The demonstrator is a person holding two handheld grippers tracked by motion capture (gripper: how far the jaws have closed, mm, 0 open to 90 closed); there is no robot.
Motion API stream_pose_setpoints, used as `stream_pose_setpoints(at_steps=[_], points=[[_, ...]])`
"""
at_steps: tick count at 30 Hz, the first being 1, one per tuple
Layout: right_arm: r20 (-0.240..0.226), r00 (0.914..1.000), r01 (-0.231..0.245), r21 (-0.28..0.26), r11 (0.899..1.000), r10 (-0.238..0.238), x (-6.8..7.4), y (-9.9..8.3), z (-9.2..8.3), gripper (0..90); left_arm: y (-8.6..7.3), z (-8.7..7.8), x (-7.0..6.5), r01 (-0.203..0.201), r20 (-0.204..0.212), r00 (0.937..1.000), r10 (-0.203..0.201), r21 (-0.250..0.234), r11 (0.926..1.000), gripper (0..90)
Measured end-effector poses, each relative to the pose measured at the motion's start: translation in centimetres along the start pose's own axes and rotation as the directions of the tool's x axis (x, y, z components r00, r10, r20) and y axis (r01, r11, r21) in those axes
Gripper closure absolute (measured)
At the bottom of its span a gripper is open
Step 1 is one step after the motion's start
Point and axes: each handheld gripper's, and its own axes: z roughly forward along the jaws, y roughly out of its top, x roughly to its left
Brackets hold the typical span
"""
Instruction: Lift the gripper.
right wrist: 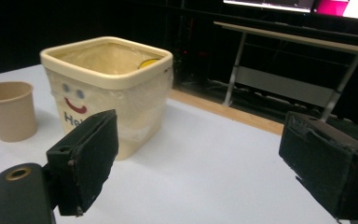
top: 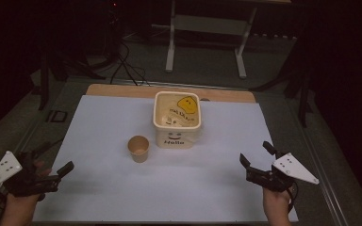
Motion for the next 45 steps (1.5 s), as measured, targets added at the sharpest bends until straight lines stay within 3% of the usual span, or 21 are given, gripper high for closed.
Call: stream_pose_setpoints(at_steps=[6, 8, 9, 11, 12, 14, 15, 19, 20, 22, 24, 25, 29, 30, 31, 32, 34, 35, 42, 43, 45], points=[[-0.019, 0.9996, 0.019, -0.003, 1.000, -0.019, 0.5, 0.1, 0.0, 11.7, 0.1, -0.1, -0.2, 0.006, 0.024, 0.9997, -0.006, 0.000, 1.0000, 0.5], [-0.019, 0.9996, 0.020, -0.004, 1.000, -0.020, 0.6, 0.2, 0.0, 11.8, 0.3, -0.3, -0.1, 0.043, 0.054, 0.9976, -0.043, -0.002, 0.9991, 0.5], [-0.024, 0.9995, 0.017, -0.004, 1.000, -0.017, 0.6, 0.2, 0.0, 11.7, 0.3, -0.3, -0.1, 0.043, 0.054, 0.9976, -0.043, -0.002, 0.9991, 0.5], [-0.022, 0.9996, 0.016, -0.003, 1.000, -0.016, 0.6, 0.3, 0.0, 11.7, 0.8, -0.3, -0.1, 0.073, 0.080, 0.9938, -0.077, 0.045, 0.9963, 0.5], [-0.022, 0.9996, 0.016, -0.001, 1.000, -0.016, 0.6, 0.3, 0.0, 11.7, 0.8, -0.3, -0.1, 0.073, 0.080, 0.9938, -0.077, 0.045, 0.9963, 0.5], [-0.024, 0.9996, 0.016, -0.003, 1.000, -0.016, 0.7, 0.4, -0.1, 11.8, 1.6, -0.4, 0.0, 0.092, 0.127, 0.9872, -0.097, 0.045, 0.9948, 0.4], [-0.026, 0.9995, 0.017, -0.004, 1.000, -0.017, 0.7, 0.4, -0.1, 11.8, 1.9, -0.5, 0.2, 0.099, 0.165, 0.9806, -0.105, 0.046, 0.9940, 0.4], [-0.032, 0.9993, 0.017, -0.003, 1.000, -0.017, 0.8, 0.5, -0.1, 11.8, 3.3, -0.3, 0.5, 0.057, 0.203, 0.9769, -0.067, 0.058, 0.9967, 0.4], [-0.036, 0.9992, 0.017, -0.001, 1.000, -0.017, 0.8, 0.5, -0.1, 11.8, 3.7, -0.2, 0.6, 0.054, 0.223, 0.9725, -0.069, 0.071, 0.9960, 0.4], [-0.039, 0.9991, 0.018, 0.001, 1.000, -0.018, 0.9, 0.5, 0.0, 11.8, 4.5, 0.3, 0.4, 0.010, 0.240, 0.9700, -0.036, 0.107, 0.9942, 0.5], [-0.044, 0.9989, 0.018, 0.001, 1.000, -0.018, 0.9, 0.5, 0.0, 11.7, 5.1, 0.8, 0.3, -0.004, 0.258, 0.9657, -0.031, 0.132, 0.9912, 0.5], [-0.043, 0.9989, 0.018, 0.002, 1.000, -0.018, 0.9, 0.5, 0.0, 11.8, 5.5, 1.0, 0.2, -0.019, 0.274, 0.9616, -0.022, 0.148, 0.9888, 0.6], [-0.049, 0.9986, 0.021, 0.001, 1.000, -0.021, 0.9, 0.6, -0.1, 11.8, 7.0, 1.9, -0.1, -0.073, 0.291, 0.9566, 0.012, 0.198, 0.9775, 0.7], [-0.050, 0.9985, 0.022, 0.000, 1.000, -0.022, 0.9, 0.6, -0.1, 11.8, 7.3, 2.2, -0.1, -0.081, 0.308, 0.9513, 0.013, 0.209, 0.9744, 0.7], [-0.052, 0.9985, 0.019, 0.000, 1.000, -0.019, 0.9, 0.6, -0.1, 11.8, 7.6, 2.4, -0.2, -0.091, 0.308, 0.9512, 0.022, 0.215, 0.9724, 0.7], [-0.054, 0.9984, 0.018, 0.002, 1.000, -0.018, 0.9, 0.6, -0.1, 11.8, 7.9, 2.7, -0.2, -0.105, 0.320, 0.9471, 0.027, 0.229, 0.9677, 0.8], [-0.054, 0.9984, 0.018, 0.001, 1.000, -0.018, 0.9, 0.6, -0.1, 11.8, 8.0, 2.9, -0.3, -0.106, 0.328, 0.9444, 0.024, 0.237, 0.9656, 0.7], [-0.056, 0.9983, 0.016, 0.001, 1.000, -0.016, 0.8, 0.6, -0.1, 11.8, 8.5, 3.5, -0.4, -0.132, 0.344, 0.9384, 0.034, 0.267, 0.9547, 0.7], [-0.062, 0.9979, 0.018, 0.005, 1.000, -0.018, 0.9, 0.6, 0.0, 11.8, 9.6, 5.5, -1.3, -0.225, 0.385, 0.9184, 0.089, 0.323, 0.9194, 0.7], [-0.061, 0.9980, 0.017, 0.005, 1.000, -0.017, 0.9, 0.6, 0.0, 11.8, 9.7, 5.9, -1.5, -0.235, 0.400, 0.9123, 0.089, 0.332, 0.9136, 0.7], [-0.062, 0.9979, 0.017, 0.005, 1.000, -0.017, 0.9, 0.6, 0.0, 11.8, 9.8, 6.4, -1.8, -0.260, 0.410, 0.9059, 0.105, 0.342, 0.9030, 0.7]])
